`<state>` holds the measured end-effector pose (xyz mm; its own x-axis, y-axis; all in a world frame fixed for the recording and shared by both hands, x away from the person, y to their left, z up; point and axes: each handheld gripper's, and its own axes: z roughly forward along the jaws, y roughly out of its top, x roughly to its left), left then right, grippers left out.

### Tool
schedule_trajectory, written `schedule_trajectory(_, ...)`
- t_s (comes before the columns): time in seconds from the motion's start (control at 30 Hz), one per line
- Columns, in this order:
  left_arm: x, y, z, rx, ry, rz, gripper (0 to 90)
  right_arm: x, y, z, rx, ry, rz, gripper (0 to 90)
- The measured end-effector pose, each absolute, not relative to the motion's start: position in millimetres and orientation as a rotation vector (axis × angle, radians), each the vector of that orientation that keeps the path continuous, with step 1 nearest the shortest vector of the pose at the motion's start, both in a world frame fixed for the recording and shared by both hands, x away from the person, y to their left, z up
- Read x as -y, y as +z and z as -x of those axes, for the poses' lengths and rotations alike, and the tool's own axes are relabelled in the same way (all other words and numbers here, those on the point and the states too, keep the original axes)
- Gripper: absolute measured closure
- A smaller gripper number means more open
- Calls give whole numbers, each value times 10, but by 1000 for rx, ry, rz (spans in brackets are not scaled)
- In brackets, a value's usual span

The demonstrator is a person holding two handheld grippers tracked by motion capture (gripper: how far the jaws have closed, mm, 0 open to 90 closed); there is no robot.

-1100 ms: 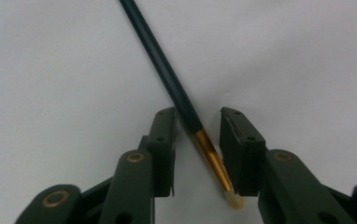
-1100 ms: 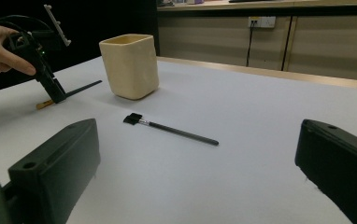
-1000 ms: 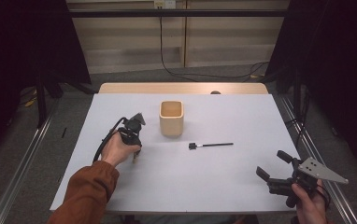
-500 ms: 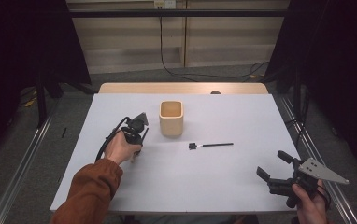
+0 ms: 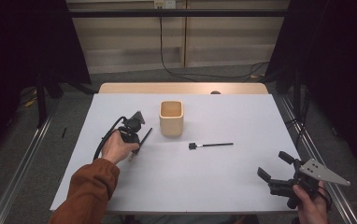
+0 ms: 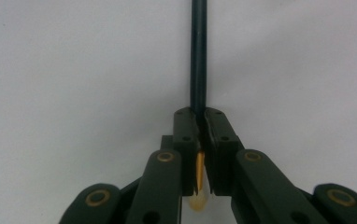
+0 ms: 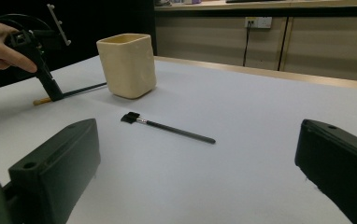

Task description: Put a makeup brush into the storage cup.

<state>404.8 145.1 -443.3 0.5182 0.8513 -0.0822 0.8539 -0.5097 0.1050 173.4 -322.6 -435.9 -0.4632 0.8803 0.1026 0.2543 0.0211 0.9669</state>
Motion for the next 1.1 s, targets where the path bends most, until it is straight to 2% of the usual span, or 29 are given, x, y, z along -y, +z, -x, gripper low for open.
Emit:
schedule_trajectory(0.27, -1589, -4439, -4037, -1475, -80, -2518, 846, 3232, -4364, -1739, -1760, 1462, -1152, 0)
schedule_trajectory(0.57, -1672, -4411, -4003, -1469, -16, -2439, 846, 3227, -4364, -1749, -1761, 1464, -1151, 0)
schedule_trajectory(1.1, -1831, -4243, -3872, -1338, 119, -2290, 845, 3216, -4363, -1751, -1756, 1469, -1159, 0)
